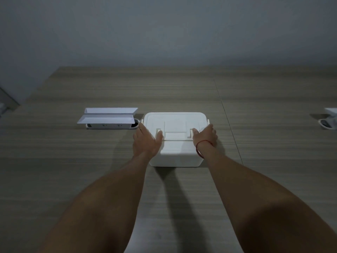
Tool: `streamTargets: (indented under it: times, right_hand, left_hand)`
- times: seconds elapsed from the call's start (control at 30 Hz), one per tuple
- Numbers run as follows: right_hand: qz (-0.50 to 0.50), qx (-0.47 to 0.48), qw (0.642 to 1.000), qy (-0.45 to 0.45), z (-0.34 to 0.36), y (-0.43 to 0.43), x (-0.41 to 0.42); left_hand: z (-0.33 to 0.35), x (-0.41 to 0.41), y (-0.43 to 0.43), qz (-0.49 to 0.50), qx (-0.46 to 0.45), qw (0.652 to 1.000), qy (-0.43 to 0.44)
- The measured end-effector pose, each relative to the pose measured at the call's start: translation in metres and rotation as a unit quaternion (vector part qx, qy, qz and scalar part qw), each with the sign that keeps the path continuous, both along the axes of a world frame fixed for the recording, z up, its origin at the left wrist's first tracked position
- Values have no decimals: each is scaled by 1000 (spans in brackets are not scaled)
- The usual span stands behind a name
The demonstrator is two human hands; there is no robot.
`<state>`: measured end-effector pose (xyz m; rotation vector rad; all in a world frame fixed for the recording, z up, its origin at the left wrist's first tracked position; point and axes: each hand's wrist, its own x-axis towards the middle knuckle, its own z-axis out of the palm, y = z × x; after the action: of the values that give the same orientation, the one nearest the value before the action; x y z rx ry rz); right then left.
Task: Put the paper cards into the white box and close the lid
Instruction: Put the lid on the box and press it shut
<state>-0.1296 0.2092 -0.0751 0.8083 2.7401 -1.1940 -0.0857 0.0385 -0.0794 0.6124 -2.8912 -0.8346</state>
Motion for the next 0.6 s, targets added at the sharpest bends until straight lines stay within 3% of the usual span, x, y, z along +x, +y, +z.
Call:
streamTargets:
  times: [0.37,0.6]
  right_hand:
    - [8,14,1000,5,-1,-4,-49]
    - [94,71,993,1,10,4,-9]
  left_hand:
    - [0,-52,-6,-12,-25,999,-17]
    - [0,-22,-3,-114,-79,989,-44]
